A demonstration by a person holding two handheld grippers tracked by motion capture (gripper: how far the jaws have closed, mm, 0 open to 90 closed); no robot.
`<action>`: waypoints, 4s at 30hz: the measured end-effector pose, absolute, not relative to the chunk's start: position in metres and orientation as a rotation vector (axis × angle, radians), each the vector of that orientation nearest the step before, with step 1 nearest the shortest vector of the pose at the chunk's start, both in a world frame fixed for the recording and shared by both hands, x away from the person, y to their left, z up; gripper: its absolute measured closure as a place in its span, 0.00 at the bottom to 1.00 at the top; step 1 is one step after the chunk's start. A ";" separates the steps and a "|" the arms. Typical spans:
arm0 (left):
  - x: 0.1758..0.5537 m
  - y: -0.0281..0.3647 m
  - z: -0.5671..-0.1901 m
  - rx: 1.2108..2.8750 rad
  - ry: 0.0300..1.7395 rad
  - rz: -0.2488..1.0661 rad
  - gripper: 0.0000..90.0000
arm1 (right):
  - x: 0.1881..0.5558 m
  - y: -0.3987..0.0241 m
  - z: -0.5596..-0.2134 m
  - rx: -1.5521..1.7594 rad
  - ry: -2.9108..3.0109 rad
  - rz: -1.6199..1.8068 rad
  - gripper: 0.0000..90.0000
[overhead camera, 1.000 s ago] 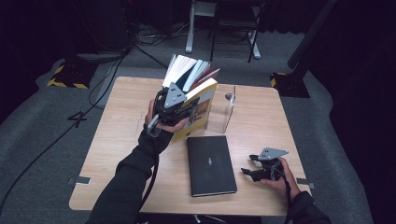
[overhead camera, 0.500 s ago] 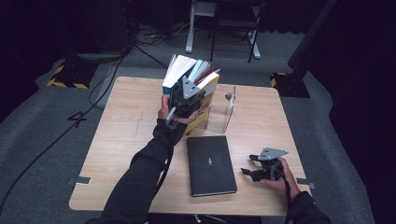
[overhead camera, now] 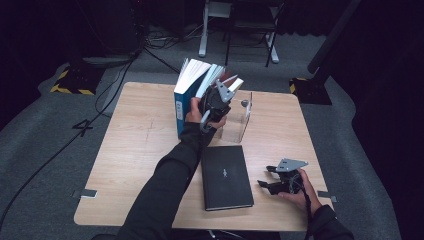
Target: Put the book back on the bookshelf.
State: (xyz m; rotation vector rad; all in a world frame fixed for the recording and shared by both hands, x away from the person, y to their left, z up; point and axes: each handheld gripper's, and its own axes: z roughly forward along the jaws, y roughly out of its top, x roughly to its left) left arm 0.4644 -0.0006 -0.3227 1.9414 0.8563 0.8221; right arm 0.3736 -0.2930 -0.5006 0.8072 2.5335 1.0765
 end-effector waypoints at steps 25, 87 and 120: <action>0.502 -0.024 -0.347 1.747 0.976 0.916 0.83 | 0.373 -0.290 -0.501 0.804 2.552 1.096 0.33; 0.449 0.030 -0.393 1.792 0.815 0.732 0.70 | 0.373 -0.289 -0.502 0.797 2.556 1.105 0.33; 0.460 0.022 -0.445 2.048 0.877 0.721 0.79 | 0.373 -0.289 -0.502 0.798 2.550 1.111 0.33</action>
